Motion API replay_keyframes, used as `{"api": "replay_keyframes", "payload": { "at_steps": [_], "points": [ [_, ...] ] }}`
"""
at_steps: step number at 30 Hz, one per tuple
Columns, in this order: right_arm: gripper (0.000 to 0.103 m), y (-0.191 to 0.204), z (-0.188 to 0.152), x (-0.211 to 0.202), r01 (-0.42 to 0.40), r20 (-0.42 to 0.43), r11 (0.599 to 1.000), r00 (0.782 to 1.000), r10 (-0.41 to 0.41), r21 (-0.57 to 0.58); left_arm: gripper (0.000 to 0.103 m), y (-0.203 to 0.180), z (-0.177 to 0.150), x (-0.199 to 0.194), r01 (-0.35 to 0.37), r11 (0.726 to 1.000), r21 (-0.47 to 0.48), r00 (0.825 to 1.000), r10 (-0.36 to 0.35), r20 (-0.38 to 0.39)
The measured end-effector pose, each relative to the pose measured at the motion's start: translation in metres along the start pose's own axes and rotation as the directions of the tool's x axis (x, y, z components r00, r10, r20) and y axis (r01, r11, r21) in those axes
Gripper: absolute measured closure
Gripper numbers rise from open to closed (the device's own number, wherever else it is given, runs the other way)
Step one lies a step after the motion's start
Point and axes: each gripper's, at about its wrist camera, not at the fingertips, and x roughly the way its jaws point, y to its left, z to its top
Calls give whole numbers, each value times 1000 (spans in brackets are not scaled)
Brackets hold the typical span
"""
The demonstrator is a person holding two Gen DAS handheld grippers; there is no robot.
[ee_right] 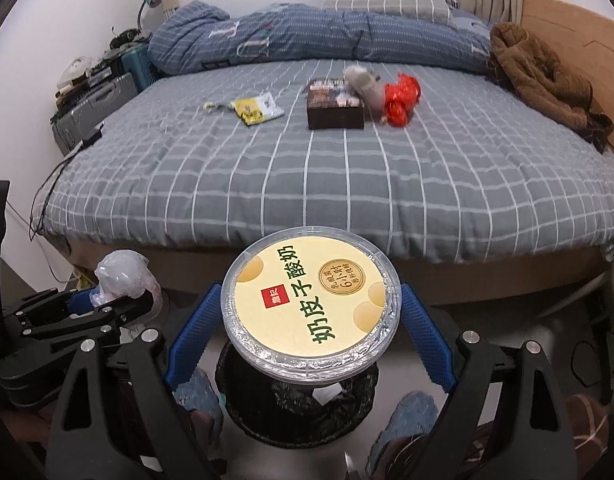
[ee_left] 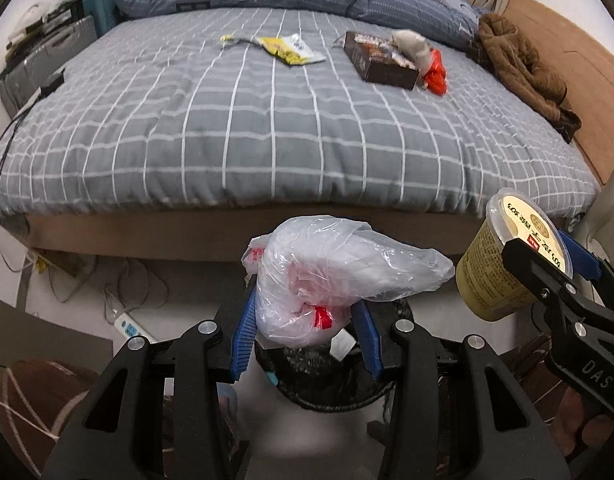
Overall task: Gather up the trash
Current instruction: 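Lift the plastic bag and yogurt cup and carry them over the bin, then open the right tool to drop the yogurt cup while the left tool releases the plastic bag into the bin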
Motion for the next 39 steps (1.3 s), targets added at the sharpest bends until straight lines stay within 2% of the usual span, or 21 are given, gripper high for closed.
{"api": "replay_keyframes", "payload": {
  "at_steps": [5,12,23,33,39],
  "points": [
    [18,-3,-17,18,16,-43,1000,999,-16,-1,60,6,-13,19,1,1000,3,1000,-1,-27],
    [18,-5,-40,62,16,-128,1000,992,-17,-10,60,21,-33,70,-16,1000,-8,994,15,-111],
    [18,-8,-60,120,-8,-227,1000,974,6,-6,60,29,-36,125,0,1000,-17,984,-2,-176],
    [18,2,-70,158,-36,-299,999,954,33,-4,60,54,-46,144,-57,997,-50,974,45,-222],
    [17,10,-73,168,-29,-323,999,946,20,-23,60,60,-49,144,-67,996,-67,972,50,-228]
  ]
}}
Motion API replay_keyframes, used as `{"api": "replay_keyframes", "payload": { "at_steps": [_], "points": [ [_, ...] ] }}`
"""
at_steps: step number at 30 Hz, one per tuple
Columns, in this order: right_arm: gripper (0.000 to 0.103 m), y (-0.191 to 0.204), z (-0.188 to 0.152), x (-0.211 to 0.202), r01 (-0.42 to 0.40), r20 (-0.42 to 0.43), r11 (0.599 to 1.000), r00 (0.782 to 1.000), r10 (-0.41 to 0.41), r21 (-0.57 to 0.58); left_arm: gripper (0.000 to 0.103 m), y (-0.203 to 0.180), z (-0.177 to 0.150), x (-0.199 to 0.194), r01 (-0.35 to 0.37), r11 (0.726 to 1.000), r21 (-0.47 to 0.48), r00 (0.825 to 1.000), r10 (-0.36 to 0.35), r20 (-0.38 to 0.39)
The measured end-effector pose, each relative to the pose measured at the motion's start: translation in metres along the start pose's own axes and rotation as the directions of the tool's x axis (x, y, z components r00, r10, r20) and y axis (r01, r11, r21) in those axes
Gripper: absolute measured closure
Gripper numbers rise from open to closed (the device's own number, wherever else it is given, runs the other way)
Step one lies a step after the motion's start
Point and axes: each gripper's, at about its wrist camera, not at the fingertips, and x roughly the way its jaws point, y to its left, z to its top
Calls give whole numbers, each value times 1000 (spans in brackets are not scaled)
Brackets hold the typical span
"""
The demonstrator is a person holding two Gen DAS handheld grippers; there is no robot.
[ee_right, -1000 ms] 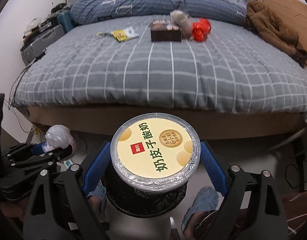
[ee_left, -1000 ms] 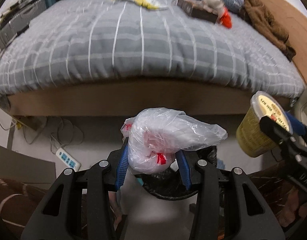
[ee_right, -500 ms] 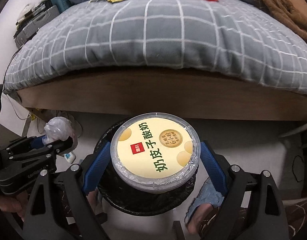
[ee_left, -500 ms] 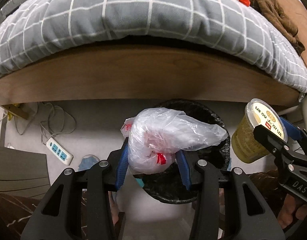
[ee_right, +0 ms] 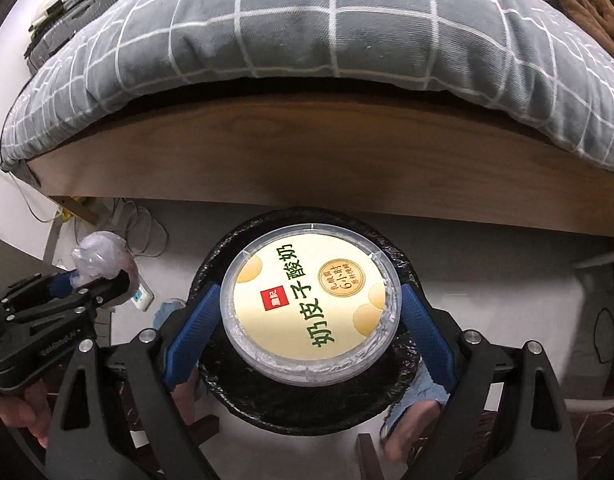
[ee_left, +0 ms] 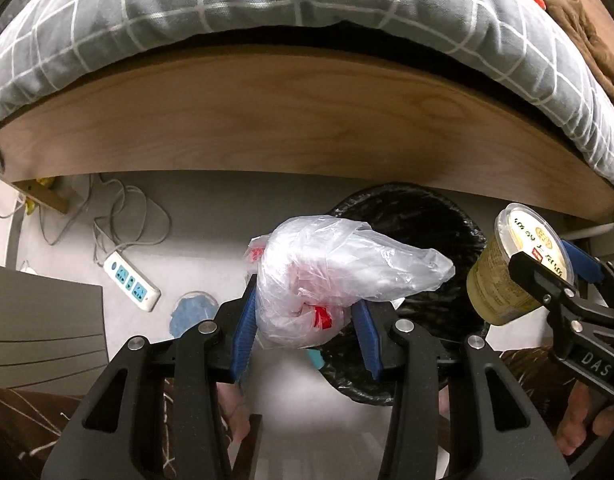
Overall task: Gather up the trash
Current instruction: 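Open the right tool to drop the yogurt cup while the left tool releases the plastic bag into the bin, then move both open tools back over the bed toward the snack box and red bag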
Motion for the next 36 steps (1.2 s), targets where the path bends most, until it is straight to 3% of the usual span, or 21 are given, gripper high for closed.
{"api": "replay_keyframes", "payload": {
  "at_steps": [7,18,27,28,31,36],
  "points": [
    [8,-12,-5,-4,29,30,999,999,-30,15,60,-14,3,1,22,1000,19,1000,-22,3],
    [8,-74,-15,-36,119,87,990,988,-125,74,60,-74,6,11,78,990,117,997,-77,-15],
    [8,-103,-25,-40,161,66,979,983,-170,125,58,-110,3,15,76,980,185,997,-76,-6],
    [8,-104,-25,-41,161,68,978,983,-171,131,54,-111,2,15,68,980,188,998,-69,-1],
    [8,-102,-23,-43,166,86,978,980,-178,128,29,-112,1,16,45,980,195,999,-50,22],
    [8,-100,-19,-50,156,114,980,979,-170,123,22,-117,0,10,34,974,224,998,-46,48]
  ]
}}
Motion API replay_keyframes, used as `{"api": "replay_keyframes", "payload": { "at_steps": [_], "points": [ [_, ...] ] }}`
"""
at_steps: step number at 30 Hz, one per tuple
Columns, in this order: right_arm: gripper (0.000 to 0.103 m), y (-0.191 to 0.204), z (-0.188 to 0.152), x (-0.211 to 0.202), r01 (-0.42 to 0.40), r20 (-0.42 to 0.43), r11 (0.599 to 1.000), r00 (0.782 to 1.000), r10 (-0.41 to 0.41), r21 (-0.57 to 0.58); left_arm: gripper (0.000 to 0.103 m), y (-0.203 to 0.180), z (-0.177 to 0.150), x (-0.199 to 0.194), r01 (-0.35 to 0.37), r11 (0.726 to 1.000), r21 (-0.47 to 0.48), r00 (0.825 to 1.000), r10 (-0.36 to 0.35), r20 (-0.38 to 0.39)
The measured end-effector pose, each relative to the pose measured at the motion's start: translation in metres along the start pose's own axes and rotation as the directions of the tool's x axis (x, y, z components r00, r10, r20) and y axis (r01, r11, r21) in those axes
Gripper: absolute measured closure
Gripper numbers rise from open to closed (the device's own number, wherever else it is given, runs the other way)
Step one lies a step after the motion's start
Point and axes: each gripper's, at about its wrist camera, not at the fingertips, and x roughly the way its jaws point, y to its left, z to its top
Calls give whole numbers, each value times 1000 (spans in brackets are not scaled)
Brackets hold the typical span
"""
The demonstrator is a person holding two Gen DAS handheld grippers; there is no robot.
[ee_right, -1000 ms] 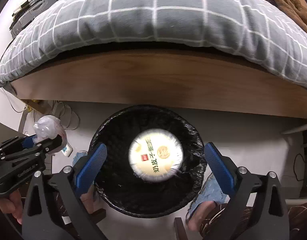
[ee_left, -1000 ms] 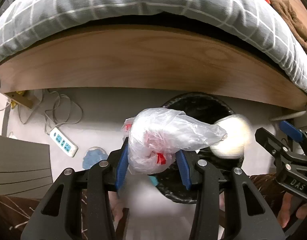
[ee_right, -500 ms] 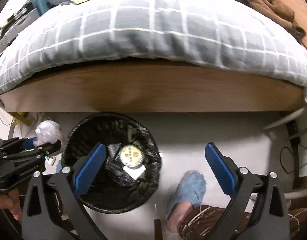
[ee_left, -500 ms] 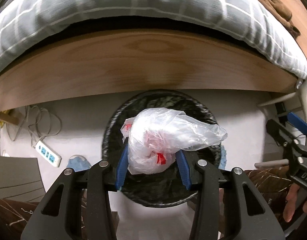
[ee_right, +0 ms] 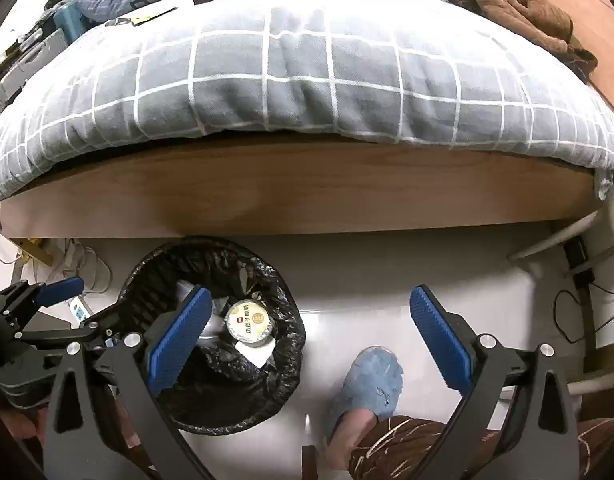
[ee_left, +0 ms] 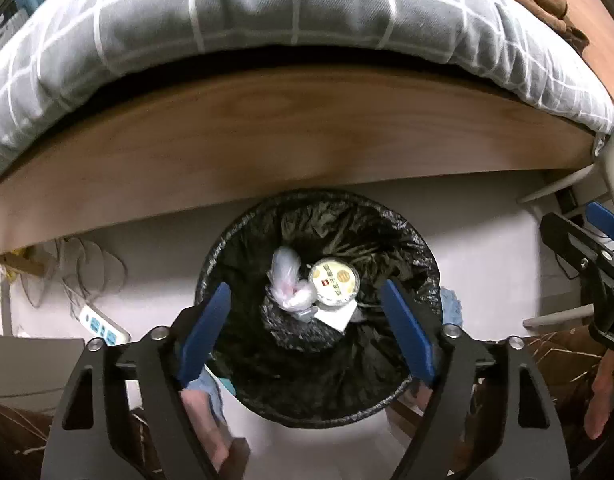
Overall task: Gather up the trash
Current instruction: 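Move both open tools back over the bed toward the snack box and red bag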
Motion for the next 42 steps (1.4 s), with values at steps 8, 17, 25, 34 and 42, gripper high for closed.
{"api": "replay_keyframes", "payload": {
  "at_steps": [8,17,25,34,42],
  "points": [
    [8,4,12,-13,-19,45,1000,999,19,-2,6,5,9,-18,-14,1000,-11,997,15,73],
    [8,9,37,-48,-33,155,999,987,34,-6,6,18,26,-58,-20,999,-39,983,27,182],
    [8,12,64,-82,-43,265,999,963,49,-27,6,27,43,-102,-5,999,-54,961,20,277],
    [8,13,107,-105,-44,353,998,934,55,-39,6,45,82,-141,-31,997,-71,925,56,377],
    [8,18,149,-104,-30,401,998,914,53,-64,6,57,131,-150,-81,994,-69,902,103,420]
  ]
}}
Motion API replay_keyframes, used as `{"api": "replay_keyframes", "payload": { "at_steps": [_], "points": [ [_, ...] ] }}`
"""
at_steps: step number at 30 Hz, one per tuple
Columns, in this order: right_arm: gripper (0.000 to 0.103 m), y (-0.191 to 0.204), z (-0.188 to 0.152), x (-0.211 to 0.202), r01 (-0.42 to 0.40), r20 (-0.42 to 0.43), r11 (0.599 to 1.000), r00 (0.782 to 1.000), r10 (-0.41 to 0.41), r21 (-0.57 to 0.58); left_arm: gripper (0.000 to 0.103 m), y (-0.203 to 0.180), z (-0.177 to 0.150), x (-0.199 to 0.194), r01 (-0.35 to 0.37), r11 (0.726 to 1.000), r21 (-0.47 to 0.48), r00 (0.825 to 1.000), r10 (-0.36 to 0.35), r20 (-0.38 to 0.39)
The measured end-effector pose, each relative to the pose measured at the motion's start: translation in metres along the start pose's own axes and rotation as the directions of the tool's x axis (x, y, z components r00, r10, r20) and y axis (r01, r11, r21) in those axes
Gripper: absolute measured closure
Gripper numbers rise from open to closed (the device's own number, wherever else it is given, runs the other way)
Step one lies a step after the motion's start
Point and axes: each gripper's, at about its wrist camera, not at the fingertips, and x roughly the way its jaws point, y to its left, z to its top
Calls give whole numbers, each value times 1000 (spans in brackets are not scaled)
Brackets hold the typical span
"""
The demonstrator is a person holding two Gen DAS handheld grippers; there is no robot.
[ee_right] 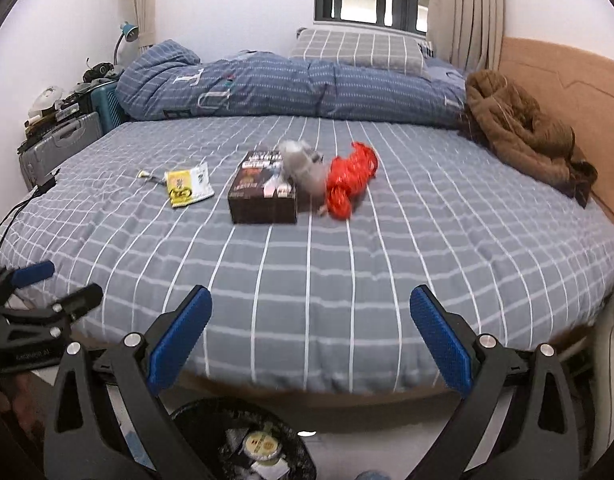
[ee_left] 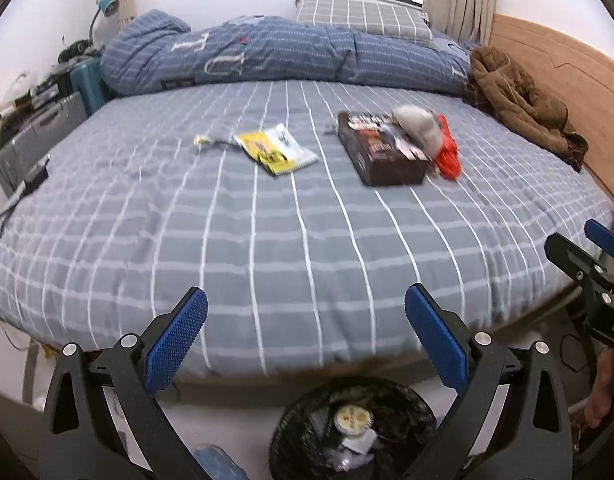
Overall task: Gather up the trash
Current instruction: 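Move both open tools back over the bed toward the snack box and red bag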
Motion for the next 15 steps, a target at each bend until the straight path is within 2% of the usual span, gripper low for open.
{"api": "replay_keyframes", "payload": {
  "at_steps": [5,15],
  "points": [
    [8,-2,18,21,0,-2,1000,1000,0,9,6,2,27,15,-23,999,23,999,23,24],
    [8,5,58,67,6,8,1000,1000,-6,-10,6,18,71,57,-16,1000,-22,1000,16,3]
  ]
}}
